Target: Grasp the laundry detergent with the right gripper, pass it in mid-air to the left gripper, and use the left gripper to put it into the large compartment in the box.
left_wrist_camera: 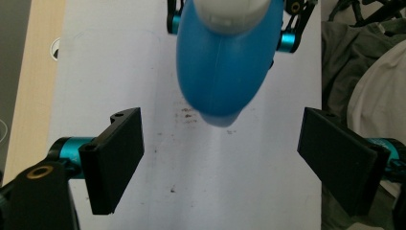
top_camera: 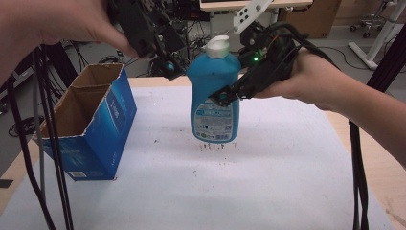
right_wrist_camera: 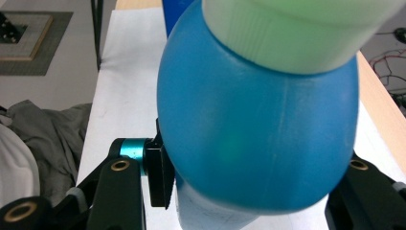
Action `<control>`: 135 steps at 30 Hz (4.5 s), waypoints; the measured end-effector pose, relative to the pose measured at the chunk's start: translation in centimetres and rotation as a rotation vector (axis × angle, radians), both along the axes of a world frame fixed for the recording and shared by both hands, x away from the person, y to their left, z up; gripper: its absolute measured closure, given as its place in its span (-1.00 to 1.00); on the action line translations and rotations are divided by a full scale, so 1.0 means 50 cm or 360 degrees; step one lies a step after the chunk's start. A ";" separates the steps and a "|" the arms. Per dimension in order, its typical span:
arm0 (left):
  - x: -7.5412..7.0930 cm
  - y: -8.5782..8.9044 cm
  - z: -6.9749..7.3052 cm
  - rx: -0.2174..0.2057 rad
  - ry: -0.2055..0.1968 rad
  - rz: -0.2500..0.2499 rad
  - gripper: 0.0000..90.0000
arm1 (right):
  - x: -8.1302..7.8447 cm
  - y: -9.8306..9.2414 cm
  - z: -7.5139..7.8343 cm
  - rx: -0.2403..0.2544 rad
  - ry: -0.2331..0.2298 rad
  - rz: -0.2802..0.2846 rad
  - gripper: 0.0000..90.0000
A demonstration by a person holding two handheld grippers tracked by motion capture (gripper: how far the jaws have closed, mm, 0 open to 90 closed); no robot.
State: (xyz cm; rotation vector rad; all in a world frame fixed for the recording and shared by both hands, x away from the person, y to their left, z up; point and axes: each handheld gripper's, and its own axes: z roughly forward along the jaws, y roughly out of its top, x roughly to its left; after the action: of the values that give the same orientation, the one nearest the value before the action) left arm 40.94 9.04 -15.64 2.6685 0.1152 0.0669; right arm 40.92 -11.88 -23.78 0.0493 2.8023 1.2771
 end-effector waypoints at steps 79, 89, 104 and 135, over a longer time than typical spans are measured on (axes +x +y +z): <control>-0.013 -0.054 -0.024 0.0144 0.0023 -0.0110 -0.17 | -0.015 0.068 0.019 -0.0065 -0.0029 0.0138 0.01; -0.010 -0.048 -0.019 0.0134 0.0012 -0.0116 -0.16 | -0.014 0.069 0.021 -0.0054 -0.0011 0.0131 0.00; -0.006 -0.034 -0.020 0.0132 0.0022 -0.0065 -0.15 | -0.015 0.074 0.018 -0.0019 0.0003 0.0143 -0.42; -0.022 0.141 0.047 0.0016 0.0002 0.0499 -0.15 | 0.017 -0.036 -0.055 -0.0697 -0.0028 -0.0294 -0.51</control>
State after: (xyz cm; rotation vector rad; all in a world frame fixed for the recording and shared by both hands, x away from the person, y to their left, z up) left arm 39.86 16.09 -13.30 2.6368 0.5336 0.1659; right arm 41.79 -13.67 -26.52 0.2644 2.9086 0.6068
